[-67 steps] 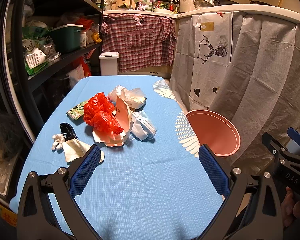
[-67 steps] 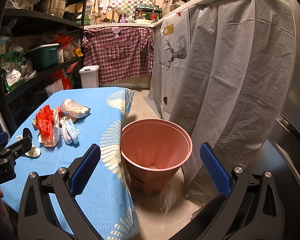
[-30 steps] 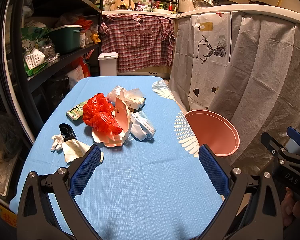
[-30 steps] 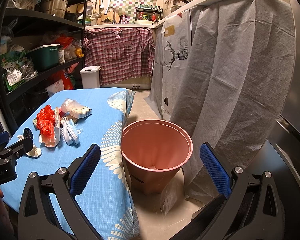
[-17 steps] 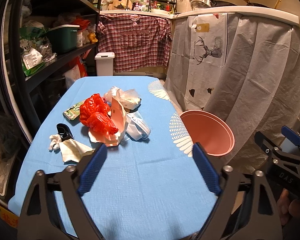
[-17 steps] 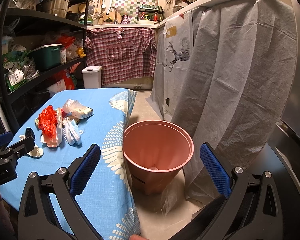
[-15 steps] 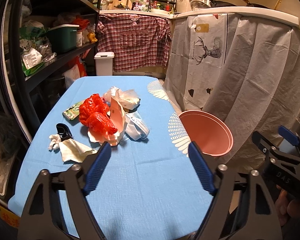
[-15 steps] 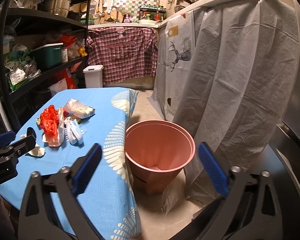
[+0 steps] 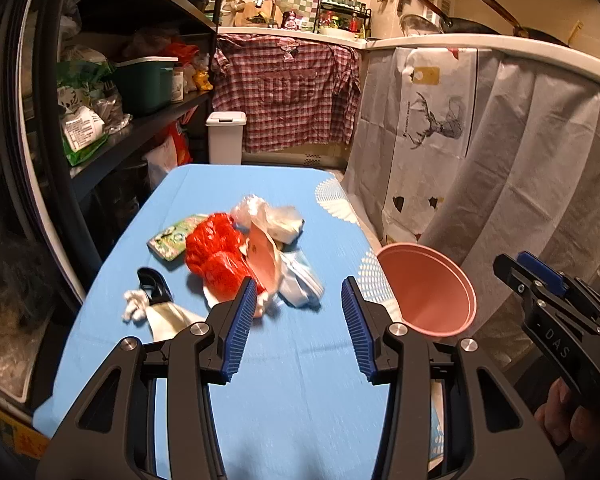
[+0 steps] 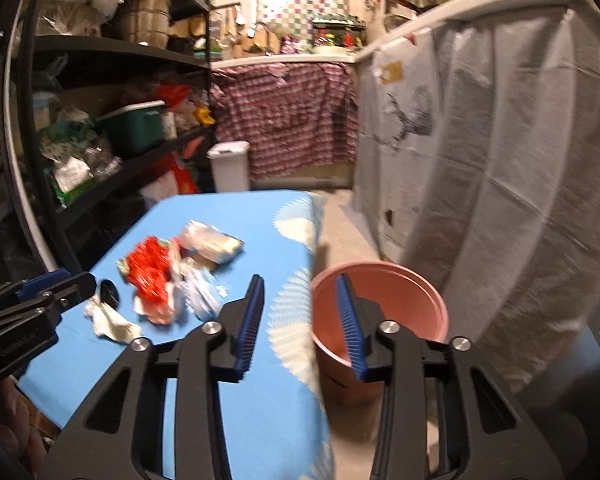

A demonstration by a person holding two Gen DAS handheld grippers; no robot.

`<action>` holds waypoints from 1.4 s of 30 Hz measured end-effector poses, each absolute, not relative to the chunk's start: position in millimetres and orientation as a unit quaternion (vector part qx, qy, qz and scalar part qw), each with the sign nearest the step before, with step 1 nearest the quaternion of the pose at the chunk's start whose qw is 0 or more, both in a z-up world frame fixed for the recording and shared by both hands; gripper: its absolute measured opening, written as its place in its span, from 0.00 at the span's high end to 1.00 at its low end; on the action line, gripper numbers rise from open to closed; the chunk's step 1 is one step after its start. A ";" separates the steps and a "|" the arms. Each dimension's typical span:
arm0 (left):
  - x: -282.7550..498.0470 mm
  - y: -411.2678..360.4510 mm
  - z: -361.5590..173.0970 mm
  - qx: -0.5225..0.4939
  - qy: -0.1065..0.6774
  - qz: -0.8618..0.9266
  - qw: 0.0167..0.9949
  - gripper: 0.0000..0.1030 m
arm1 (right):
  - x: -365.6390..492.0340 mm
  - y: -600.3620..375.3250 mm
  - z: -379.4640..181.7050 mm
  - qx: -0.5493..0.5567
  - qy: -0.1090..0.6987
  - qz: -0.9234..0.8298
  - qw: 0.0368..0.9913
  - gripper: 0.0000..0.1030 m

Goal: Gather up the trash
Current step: 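Move left tool to the black elastic band while right tool approaches the blue face mask, then close left gripper on the black band while right gripper grasps the blue face mask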

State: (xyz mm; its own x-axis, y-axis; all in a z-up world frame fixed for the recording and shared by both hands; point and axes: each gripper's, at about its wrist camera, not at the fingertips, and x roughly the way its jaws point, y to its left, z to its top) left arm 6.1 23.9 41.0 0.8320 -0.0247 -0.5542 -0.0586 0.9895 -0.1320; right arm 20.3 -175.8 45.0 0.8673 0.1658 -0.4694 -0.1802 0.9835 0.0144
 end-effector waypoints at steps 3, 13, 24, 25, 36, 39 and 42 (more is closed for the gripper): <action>17.0 38.7 44.6 -0.068 0.288 0.015 0.955 0.59 | 34.8 -160.6 53.5 -0.018 0.241 0.115 0.963 0.73; 55.2 103.4 51.3 -0.050 0.265 0.022 0.963 0.69 | 108.1 -110.2 46.5 -0.007 0.263 0.197 0.944 0.75; 78.1 196.3 7.2 -0.084 0.292 0.080 0.949 0.76 | 148.0 -74.4 -28.7 -0.017 0.330 0.221 0.918 0.74; 80.4 199.2 1.5 -0.086 0.298 0.082 0.947 0.76 | 150.9 -71.2 -33.2 -0.022 0.333 0.222 0.916 0.74; 119.4 201.3 -65.6 -0.092 0.391 0.075 0.913 0.34 | 176.4 -53.8 -80.0 -0.039 0.396 0.217 0.891 0.60; 126.8 200.4 -79.3 -0.088 0.415 0.080 0.902 0.34 | 179.4 -55.1 -85.5 -0.041 0.403 0.216 0.888 0.60; 134.1 198.5 -87.8 -0.079 0.427 0.081 0.897 0.34 | 180.5 -53.4 -89.6 -0.045 0.408 0.217 0.886 0.60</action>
State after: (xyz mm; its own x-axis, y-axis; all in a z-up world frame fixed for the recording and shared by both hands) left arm 134.1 198.5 -87.8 0.6222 0.0785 -0.7790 -0.2127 0.9745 -0.0717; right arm 180.5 -53.4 -89.6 0.5734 0.3478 -0.7418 -0.4218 0.9015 0.0967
